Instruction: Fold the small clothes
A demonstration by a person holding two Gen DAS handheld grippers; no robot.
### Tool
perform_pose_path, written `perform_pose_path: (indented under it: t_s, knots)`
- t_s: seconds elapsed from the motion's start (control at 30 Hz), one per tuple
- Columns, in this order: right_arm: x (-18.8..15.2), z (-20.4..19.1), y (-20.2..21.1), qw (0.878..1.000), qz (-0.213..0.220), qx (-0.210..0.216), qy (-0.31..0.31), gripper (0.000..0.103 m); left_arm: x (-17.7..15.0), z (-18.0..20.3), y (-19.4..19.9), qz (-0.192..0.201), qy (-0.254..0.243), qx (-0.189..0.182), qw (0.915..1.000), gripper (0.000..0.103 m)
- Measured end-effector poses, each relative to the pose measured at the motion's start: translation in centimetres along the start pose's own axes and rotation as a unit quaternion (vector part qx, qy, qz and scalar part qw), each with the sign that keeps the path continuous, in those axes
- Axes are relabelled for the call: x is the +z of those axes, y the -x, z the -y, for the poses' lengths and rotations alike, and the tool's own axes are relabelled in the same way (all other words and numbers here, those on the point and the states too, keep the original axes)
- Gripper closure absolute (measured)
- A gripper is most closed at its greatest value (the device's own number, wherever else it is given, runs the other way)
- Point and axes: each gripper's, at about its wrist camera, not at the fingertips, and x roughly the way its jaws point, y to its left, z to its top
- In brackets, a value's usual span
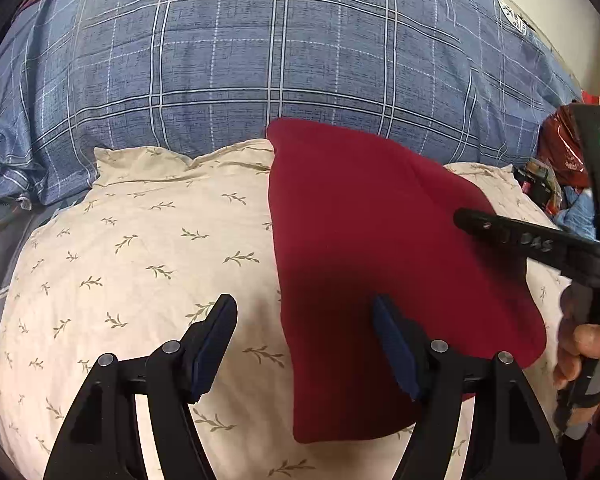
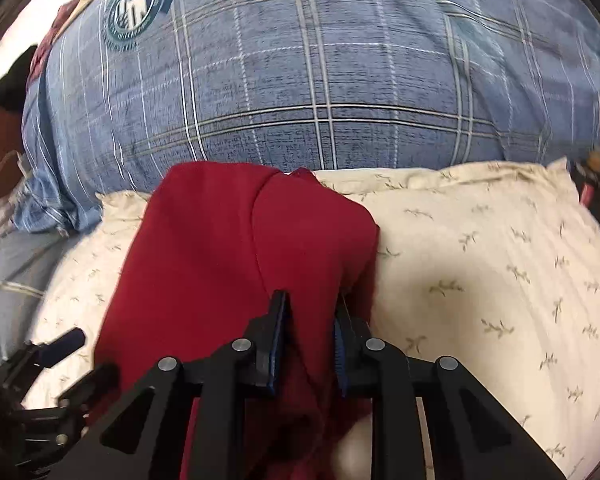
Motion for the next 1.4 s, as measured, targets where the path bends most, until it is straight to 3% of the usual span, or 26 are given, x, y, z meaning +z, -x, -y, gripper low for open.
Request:
perform_pose_path:
  t_s: [0.03,0.3,0.4,0.7,0.9,1.0,1.03,1.07,1.17,1.4]
  knots:
    - [0.0,0.3,0.8,1.0,0.002,0.007,-0.012,0.074,0.0,0.0,0.0,-0.001,-0.001,0.002,1.0,0.032]
    - [-0.1,-2.5,5.9,0.997,0.047,0.052,0.015,0.074,0.7,0.0,1.2,0.014,0.001,0.013,0.9998,0.034]
    - [-0.2,-3.1,5.1,0.997,0.037,0.063,0.024,0.077,1.1,-0.1,1.3,0.017,0.008,0.017,0.9997,0.034]
    - [-2.1,-1.1,1.1,1.0,-0.009,0.012,0.018,0.08,1.3,0.4,-0.8,-0.003,0.002,0.018,0.9998,0.032]
    - [-2.6,-0.4,0.9,1.0,-0.002,0.022,0.009,0.08,1.2,0.9,-1.9,-0.008,-0.003,0.017,0.9998,0.03]
    - [-2.4,0.4,2.3,0.998,0.021,0.059,-0.022,0.057,1.7,0.4,-1.4,-0.005,0.004,-0.008,0.9999,0.03]
    - [-2.4,0.7,2.4,0.997,0.027,0.068,-0.032,0.036,1.9,-0.2,-1.2,-0.001,0.017,-0.024,0.9996,0.03]
    - [-2.3,1.0,2.5,0.996,0.033,0.068,-0.04,0.021,2.0,-0.6,-1.3,-0.001,0.026,-0.03,0.9992,0.026]
    - [-2.0,1.9,1.9,0.996,0.044,0.066,-0.051,0.021,2.4,-1.6,-2.0,-0.009,0.046,-0.048,0.9977,0.023]
    - [-1.2,3.8,-2.8,0.988,-0.005,0.135,-0.079,0.02,3.1,-1.8,-5.5,-0.039,0.05,-0.092,0.9937,0.02]
